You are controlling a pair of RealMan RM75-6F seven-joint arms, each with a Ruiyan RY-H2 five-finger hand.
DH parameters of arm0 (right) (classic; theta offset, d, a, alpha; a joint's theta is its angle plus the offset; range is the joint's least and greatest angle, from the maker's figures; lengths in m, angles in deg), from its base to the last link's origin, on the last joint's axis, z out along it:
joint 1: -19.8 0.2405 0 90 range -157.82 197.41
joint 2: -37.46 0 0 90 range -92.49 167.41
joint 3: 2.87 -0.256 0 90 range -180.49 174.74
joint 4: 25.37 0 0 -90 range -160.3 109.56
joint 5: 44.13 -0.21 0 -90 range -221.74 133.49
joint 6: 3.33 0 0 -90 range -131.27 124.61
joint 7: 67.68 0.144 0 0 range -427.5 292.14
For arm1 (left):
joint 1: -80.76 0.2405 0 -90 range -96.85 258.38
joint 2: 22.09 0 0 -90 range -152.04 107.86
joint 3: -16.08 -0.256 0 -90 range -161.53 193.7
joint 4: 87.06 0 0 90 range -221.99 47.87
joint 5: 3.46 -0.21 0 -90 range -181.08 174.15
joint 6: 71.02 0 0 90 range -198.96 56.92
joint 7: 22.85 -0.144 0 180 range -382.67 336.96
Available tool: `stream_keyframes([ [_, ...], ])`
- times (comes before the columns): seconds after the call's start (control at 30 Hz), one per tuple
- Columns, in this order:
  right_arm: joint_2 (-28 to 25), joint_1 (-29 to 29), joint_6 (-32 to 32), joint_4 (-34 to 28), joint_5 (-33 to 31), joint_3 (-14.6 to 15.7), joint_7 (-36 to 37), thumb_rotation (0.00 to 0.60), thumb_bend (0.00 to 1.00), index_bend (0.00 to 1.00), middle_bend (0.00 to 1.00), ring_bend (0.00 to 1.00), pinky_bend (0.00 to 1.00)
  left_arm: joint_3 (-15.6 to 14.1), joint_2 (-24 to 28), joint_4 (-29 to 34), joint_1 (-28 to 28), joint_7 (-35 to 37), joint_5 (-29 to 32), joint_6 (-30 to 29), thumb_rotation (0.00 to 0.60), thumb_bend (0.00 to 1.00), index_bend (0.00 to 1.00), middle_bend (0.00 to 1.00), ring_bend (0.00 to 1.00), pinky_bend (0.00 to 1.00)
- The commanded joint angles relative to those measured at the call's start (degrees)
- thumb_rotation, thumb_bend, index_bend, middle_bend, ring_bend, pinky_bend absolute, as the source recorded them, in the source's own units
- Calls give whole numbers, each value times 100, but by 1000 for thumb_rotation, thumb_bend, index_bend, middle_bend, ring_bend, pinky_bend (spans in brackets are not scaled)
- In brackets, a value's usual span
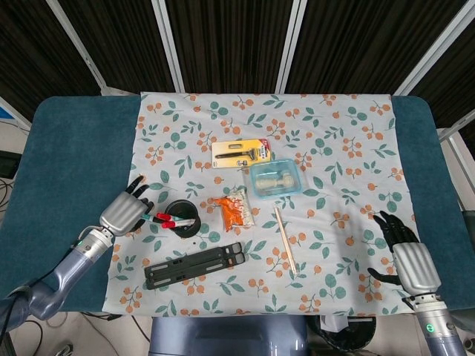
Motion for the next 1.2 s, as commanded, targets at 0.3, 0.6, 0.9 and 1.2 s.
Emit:
stream_keyframes([
  [0.3, 7, -14, -22, -19, 58, 35, -27, 600, 163, 0, 0, 0, 181, 120, 1029, 482, 299, 953, -301, -1062, 600, 419, 622, 571, 143, 51],
  [0.6, 11, -24, -37, -29, 73, 43, -36, 600, 162, 0, 0, 0, 181, 564, 1397, 974, 418, 2192, 128, -1382, 600, 419, 620, 576, 159, 68],
  [0.9, 2, -24, -26, -37, 53, 37, -14, 600, 163, 0, 0, 0, 181, 1037, 1109, 2771, 196, 3542, 538, -1172, 600, 416, 629, 590, 159, 68],
  [1.2, -7, -25, -24, -41, 87, 56, 6, 600, 163, 0, 0, 0, 182, 1185, 494, 2894, 26, 3381, 963, -837, 600, 414, 630, 593, 159, 69],
])
